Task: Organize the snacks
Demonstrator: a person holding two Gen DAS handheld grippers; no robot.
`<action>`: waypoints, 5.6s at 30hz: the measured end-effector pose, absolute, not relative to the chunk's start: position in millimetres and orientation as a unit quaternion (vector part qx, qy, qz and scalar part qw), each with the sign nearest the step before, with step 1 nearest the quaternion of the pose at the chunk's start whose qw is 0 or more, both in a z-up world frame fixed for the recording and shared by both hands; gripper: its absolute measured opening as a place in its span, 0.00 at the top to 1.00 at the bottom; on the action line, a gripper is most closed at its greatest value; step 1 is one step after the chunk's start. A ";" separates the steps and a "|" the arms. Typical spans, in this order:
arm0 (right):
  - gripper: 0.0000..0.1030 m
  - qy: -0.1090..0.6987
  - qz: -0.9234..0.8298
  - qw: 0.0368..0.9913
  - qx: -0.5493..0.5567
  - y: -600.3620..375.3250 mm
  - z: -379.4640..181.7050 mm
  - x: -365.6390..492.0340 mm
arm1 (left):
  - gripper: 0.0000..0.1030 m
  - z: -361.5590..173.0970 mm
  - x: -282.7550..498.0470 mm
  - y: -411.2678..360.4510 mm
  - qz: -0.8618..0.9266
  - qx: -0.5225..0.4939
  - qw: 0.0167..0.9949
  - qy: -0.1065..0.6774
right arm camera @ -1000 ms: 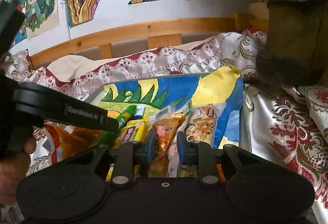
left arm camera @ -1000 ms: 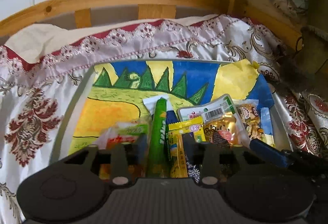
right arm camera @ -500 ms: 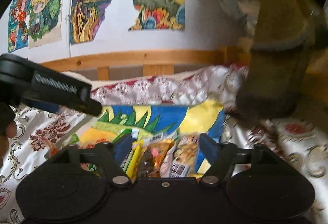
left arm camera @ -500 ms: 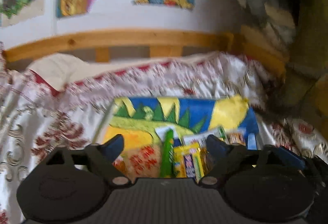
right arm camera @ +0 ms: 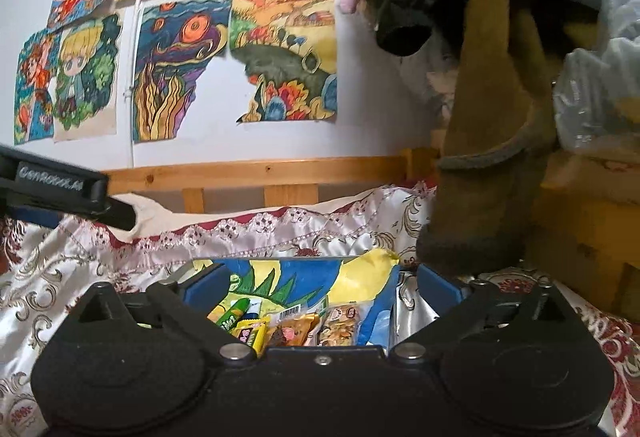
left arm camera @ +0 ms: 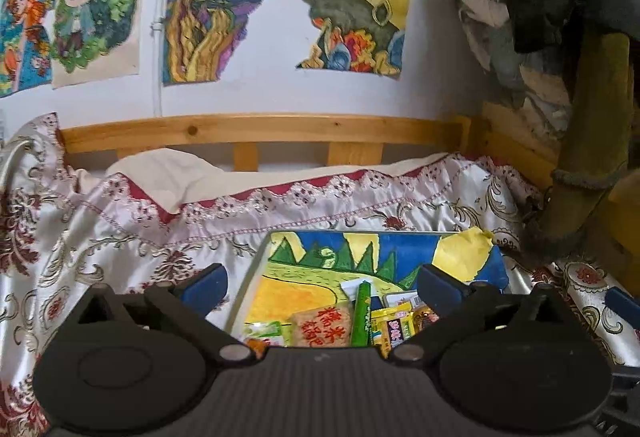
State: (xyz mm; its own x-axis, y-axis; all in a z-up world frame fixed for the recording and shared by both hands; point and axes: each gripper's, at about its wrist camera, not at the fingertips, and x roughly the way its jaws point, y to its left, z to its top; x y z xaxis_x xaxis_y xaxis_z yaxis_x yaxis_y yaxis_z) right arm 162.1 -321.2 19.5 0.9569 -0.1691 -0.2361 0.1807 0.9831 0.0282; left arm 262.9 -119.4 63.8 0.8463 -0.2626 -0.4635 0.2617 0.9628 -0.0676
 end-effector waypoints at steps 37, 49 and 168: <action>0.01 0.142 -0.071 0.987 0.009 -228.3 34.4 -42.4 | 0.00 43.2 23.5 -10.5 -0.052 0.002 0.973 0.226; 0.01 0.157 -0.068 0.985 -0.018 -207.2 28.3 -59.3 | 0.00 38.4 -3.7 8.8 -0.032 0.002 0.972 0.231; 0.01 0.203 -0.063 0.977 -0.034 -205.8 17.3 -47.9 | 0.00 16.6 -0.8 9.7 -0.012 0.014 0.959 0.282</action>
State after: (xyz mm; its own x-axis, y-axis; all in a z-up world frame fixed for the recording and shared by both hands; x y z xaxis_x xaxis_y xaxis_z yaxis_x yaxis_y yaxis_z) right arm -47.9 -205.8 17.3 0.9098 -0.1372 -0.3917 0.1094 0.9897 -0.0925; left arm -0.8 9.7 16.6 0.8410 -0.0160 -0.5409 0.0315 0.9993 0.0194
